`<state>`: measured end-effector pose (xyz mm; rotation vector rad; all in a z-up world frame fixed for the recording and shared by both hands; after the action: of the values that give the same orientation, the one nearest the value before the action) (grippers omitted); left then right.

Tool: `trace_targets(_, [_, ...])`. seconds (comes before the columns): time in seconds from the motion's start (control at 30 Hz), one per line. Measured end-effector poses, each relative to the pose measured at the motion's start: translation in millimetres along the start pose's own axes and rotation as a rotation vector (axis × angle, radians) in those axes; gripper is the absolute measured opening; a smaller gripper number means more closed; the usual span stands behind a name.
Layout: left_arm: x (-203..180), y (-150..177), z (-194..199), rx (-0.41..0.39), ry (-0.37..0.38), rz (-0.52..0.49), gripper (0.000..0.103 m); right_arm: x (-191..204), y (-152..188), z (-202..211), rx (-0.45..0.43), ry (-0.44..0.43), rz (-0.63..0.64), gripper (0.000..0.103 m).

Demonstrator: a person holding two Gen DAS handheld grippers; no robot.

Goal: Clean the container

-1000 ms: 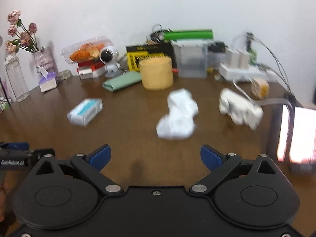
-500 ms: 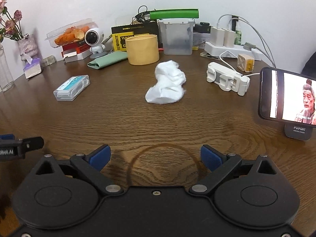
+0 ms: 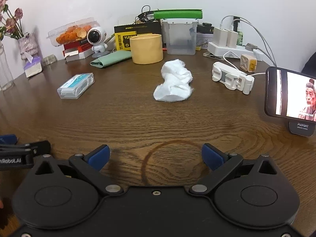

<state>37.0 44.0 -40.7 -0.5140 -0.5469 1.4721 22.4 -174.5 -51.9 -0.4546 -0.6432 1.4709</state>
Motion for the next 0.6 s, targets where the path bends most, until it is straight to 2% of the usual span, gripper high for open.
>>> trace_targets(0.3, [-3.2, 2.2, -0.6, 0.001, 0.001, -0.001, 0.103, 17.9, -1.1, -6.9, 0.023, 0.032, 0.058, 0.103])
trace_targets(0.6, [-5.6, -2.2, 0.0, -0.001, 0.002, -0.004, 0.103, 30.3, -3.8, -9.2, 0.025, 0.016, 0.081, 0.103])
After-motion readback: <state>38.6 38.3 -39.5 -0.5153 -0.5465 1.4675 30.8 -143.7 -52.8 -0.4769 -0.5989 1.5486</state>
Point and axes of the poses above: each gripper's, at about its wrist camera, not at the fingertips, and z roughly against the way its jaws point, x to its left, y to its underside, the point moved 6 cm from there along -z, roughly the way its jaws point, and after that the axes turned 11 degrees about x, right-handed, at the moved point
